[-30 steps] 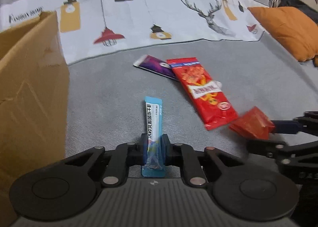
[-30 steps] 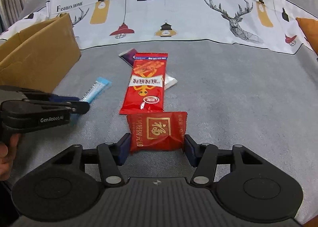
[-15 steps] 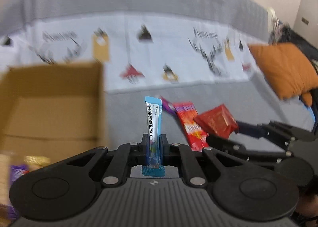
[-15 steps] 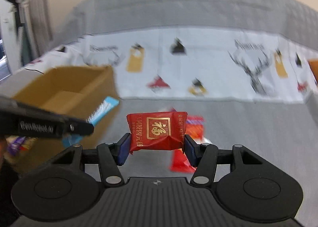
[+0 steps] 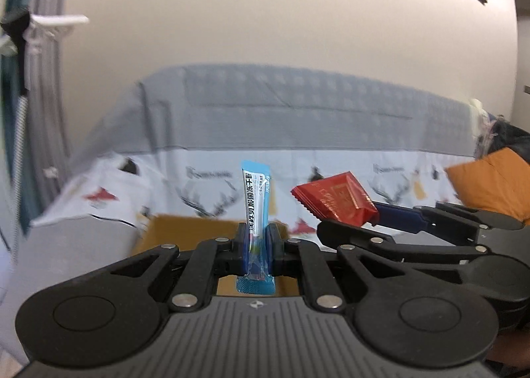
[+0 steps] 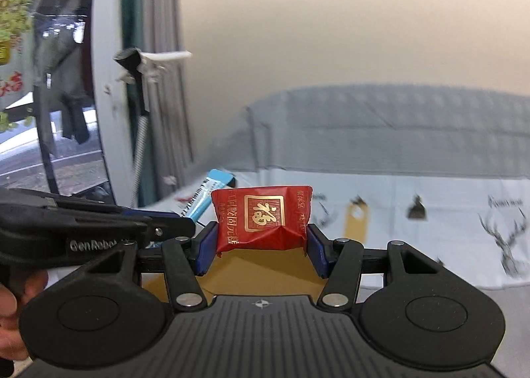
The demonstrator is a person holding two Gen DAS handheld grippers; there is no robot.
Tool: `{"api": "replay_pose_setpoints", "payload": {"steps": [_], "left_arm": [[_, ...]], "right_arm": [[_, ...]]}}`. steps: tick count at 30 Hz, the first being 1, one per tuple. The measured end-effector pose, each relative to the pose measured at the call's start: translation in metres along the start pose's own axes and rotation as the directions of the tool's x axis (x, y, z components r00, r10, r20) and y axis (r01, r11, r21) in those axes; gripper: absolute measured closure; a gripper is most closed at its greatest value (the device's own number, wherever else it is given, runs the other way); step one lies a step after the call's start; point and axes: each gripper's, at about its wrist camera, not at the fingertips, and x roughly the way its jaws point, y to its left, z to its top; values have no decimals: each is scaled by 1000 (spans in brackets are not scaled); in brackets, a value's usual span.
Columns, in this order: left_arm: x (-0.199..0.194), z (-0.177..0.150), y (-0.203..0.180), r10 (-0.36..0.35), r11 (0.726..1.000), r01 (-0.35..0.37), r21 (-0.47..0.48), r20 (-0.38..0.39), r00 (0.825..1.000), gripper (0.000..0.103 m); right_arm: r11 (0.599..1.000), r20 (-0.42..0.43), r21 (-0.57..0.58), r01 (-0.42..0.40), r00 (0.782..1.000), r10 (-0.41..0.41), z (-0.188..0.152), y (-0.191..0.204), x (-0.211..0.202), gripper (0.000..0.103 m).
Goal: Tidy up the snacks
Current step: 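Carry both snacks over the box and open both tools to release them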
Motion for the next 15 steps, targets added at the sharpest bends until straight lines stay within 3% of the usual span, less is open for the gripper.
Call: {"api": "replay_pose_setpoints", "payload": {"steps": [3,9,15], "left_arm": [[1,-7,15,31,999,-32,-22,-9,999,92],[39,-44,46,50,994,-60,-89,-113,992,92],[90,-89,68,45,990,-77,-120,-251,967,92]], "right_arm": [[1000,-27,8,-28,999,28,-2,11,13,45],[1000,-155,15,-26,988,28,-38,20,51,45],[998,-282,63,-12,959,30,-81,16,93,45]]}}
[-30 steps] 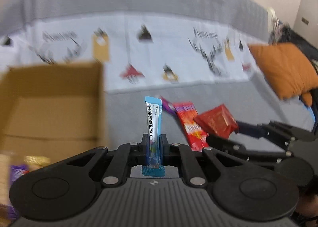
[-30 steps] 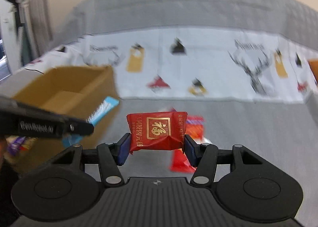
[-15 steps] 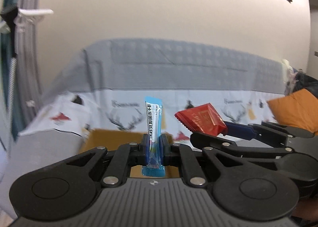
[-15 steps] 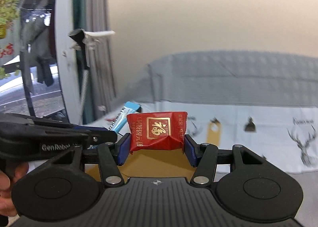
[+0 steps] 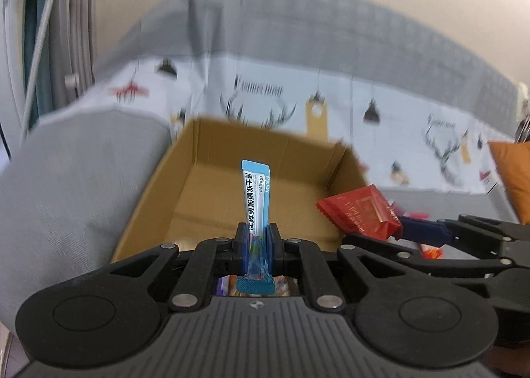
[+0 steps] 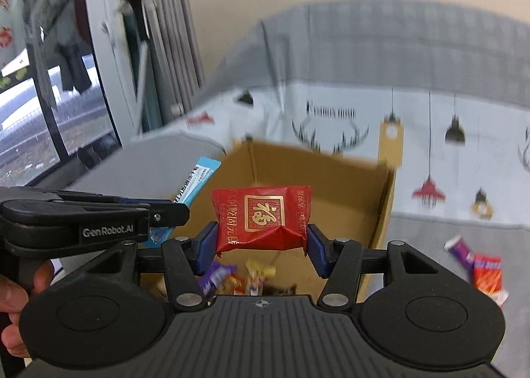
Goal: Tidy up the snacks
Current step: 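Carry both snacks over the box and open both tools to release them, then grasp the purple tube with the left tool while the right tool grasps the red spicy strip pack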
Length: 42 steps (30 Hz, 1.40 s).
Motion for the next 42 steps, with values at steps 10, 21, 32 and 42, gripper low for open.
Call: {"api": "replay_pose_setpoints", "payload": {"steps": [10,21,32,42], "left_arm": [[56,-25,32,18,999,-23,-36,-130,991,92],[29,-10,22,81,993,-88,-83,-80,994,8],[35,-5,-114,-115,989,120,83,-62,991,8],[132,-19,-215,-181,965,203,168,-137,974,10]], "right_arm": [[999,-168,23,-35,985,38,-32,3,56,45],[991,-101,111,-70,992,81,-27,-19,29,16],[967,3,228,116,993,-120,-58,-151,-59,17],[914,-115,308,264,964,-240,-105,-272,-21,35]]}}
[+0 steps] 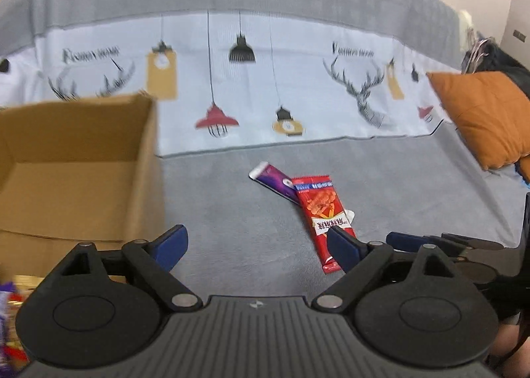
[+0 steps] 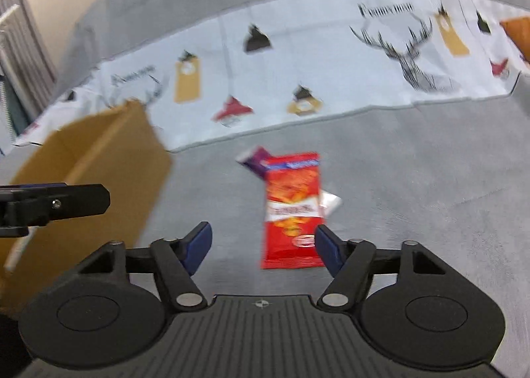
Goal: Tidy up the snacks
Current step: 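Grasp the purple tube with the left tool while the right tool grasps the red spicy strip pack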
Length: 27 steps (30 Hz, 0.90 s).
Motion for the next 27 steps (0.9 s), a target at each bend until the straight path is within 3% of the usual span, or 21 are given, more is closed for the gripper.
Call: {"api": "replay_pose_setpoints", "payload": {"steps": [3,6,7,9,10,12,16,20,23,25,27], "left_arm": [[26,4,-9,59,997,-59,44,15,998,10],[47,12,-13,68,994,-70,85,25,997,11],[52,15,-12,51,996,-52,74,15,999,13],[64,21,-9,18,999,-18,32,-14,1000,15],[70,23,-8,15,1000,-15,19,-23,1000,15],[82,25,-10,19,1000,-19,13,-40,999,15],[109,30,-17,-1,999,-2,-33,-92,996,15],[141,39,-27,-35,992,17,-124,-147,989,15],[169,44,-36,-45,986,15,-164,-182,982,16],[188,47,-38,-43,983,6,-186,-200,979,21],[192,51,-43,7,988,-28,-150,-141,990,62]], "right_arm": [[998,-37,52,24,999,-23,6,-16,25,40],[999,-86,29,15,996,-12,13,-22,54,44],[1000,-112,18,14,994,-12,12,-21,62,56],[1000,-105,-8,12,994,-13,13,-20,67,66],[1000,-111,-21,-6,994,3,15,-19,68,81],[999,-107,-28,-28,994,25,16,-20,64,93],[998,-52,-44,33,998,-35,19,-33,45,95],[994,-25,52,99,995,-98,18,-70,24,95],[982,-27,156,105,994,-102,13,-99,14,95],[976,-28,192,106,994,-103,12,-107,14,92],[973,-33,189,134,991,-130,14,-107,17,89]]}}
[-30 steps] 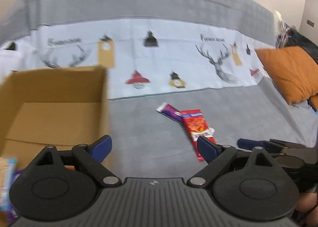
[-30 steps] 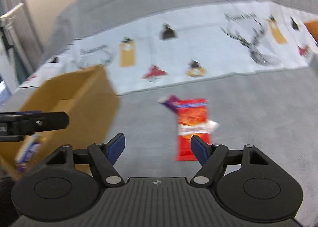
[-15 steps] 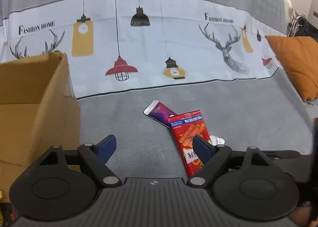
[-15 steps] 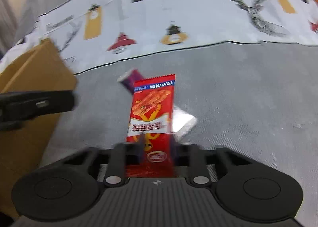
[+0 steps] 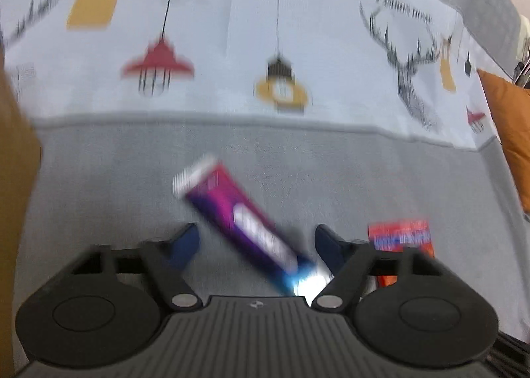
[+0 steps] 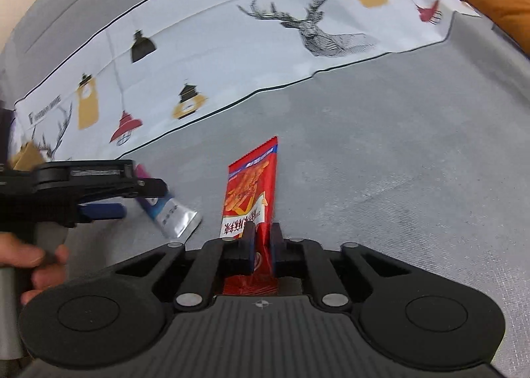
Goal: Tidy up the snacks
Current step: 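Grasp the purple tube with the left tool while the right tool grasps the red spicy strip pack, then carry both snacks over the box and open both tools to drop them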
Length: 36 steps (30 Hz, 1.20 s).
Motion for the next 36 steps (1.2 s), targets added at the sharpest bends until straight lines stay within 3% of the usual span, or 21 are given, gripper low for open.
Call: {"api": "replay_pose_setpoints", "payload": {"steps": [2,4,6,10,12,13,14,16,18,19,20,23,25,30,36], "left_arm": [[3,4,2,-10,1000,10,18,-1,1000,75],[1,5,11,-48,999,49,20,-25,999,80],[-8,0,16,-40,997,43,70,-52,998,81],[-37,-25,21,21,982,3,187,-124,992,82],[-50,-40,22,2,974,34,225,-161,987,80],[-52,-47,20,-8,970,50,238,-172,985,72],[-53,-53,18,-9,966,53,252,-171,985,57],[-53,-63,10,16,958,26,286,-145,989,51],[-53,-69,0,36,946,1,323,-108,993,59],[-54,-70,-1,15,950,22,313,-113,993,71],[-55,-68,-1,-2,954,39,297,-125,992,76],[-68,-69,1,-15,960,52,274,-136,991,77],[-83,-71,1,1,957,32,288,-116,993,77],[-121,-71,8,-7,963,31,268,-87,996,77],[-183,-64,14,-15,968,16,252,-4,1000,77]], "right_arm": [[1000,-7,-30,5,1000,-5,2,6,5,83],[997,-12,-72,-10,1000,9,2,15,6,53],[991,-22,-134,-5,1000,2,-2,23,9,41],[954,-57,-295,51,996,-71,-16,42,23,34],[923,-43,-377,77,994,-100,-25,53,24,27],[920,-34,-383,85,994,-106,-27,55,24,26],[926,-32,-369,86,994,-105,-28,54,24,26],[937,-30,-339,86,994,-102,-27,51,25,24],[940,-10,-324,110,993,-120,-26,53,26,29],[942,6,-312,125,992,-129,-26,52,24,45],[945,13,-299,132,991,-134,-24,51,24,50],[954,19,-275,123,992,-123,-23,48,17,59],[952,36,-283,118,993,-112,-23,51,8,74],[962,38,-260,85,996,-78,-25,56,-13,77],[957,112,-282,62,993,-32,-29,88,-67,77]]}}
